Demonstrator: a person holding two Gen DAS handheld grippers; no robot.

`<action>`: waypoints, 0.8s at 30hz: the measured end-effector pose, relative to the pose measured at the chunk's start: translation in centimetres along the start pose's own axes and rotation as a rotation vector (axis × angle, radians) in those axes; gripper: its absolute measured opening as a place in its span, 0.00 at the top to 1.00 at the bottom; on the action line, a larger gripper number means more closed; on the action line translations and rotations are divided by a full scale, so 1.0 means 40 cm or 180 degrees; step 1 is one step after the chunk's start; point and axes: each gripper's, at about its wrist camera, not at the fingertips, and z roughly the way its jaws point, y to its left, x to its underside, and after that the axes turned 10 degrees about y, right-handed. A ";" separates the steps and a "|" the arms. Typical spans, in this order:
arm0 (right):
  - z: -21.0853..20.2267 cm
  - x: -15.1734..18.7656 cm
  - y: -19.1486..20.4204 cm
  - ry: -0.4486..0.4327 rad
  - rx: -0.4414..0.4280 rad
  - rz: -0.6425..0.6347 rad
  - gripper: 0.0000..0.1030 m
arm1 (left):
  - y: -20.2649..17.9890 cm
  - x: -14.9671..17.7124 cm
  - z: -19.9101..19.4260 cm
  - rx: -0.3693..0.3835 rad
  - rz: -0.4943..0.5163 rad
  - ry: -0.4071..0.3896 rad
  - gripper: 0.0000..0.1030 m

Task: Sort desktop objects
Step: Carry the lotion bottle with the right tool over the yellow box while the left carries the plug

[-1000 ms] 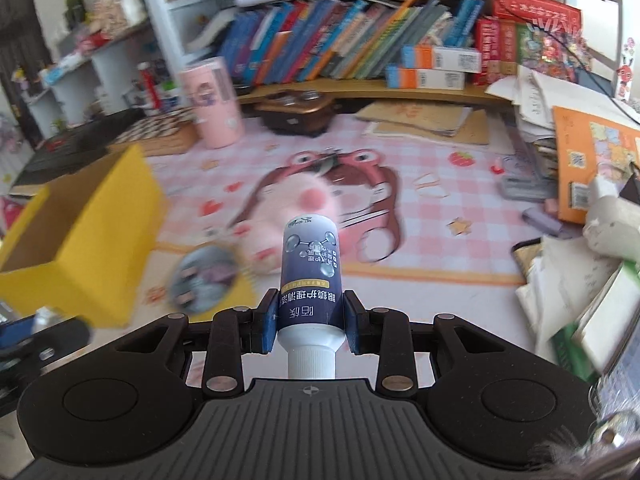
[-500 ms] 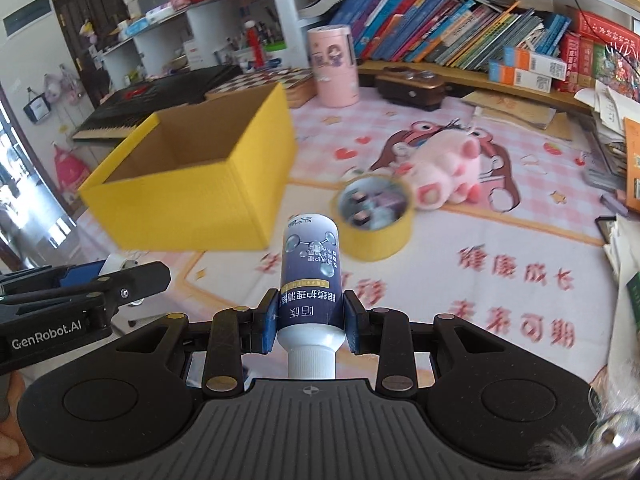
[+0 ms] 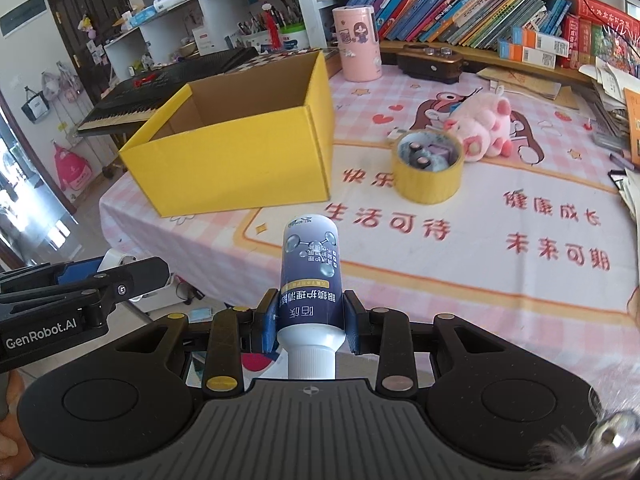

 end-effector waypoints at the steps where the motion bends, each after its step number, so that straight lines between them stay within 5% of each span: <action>1: 0.001 0.004 0.010 0.0000 -0.0003 -0.0002 0.71 | 0.008 0.004 -0.005 -0.0001 0.0001 -0.0006 0.59; 24: 0.015 0.012 0.159 0.0051 -0.0093 -0.0300 0.71 | 0.125 0.048 -0.087 -0.0071 -0.0202 -0.0229 0.59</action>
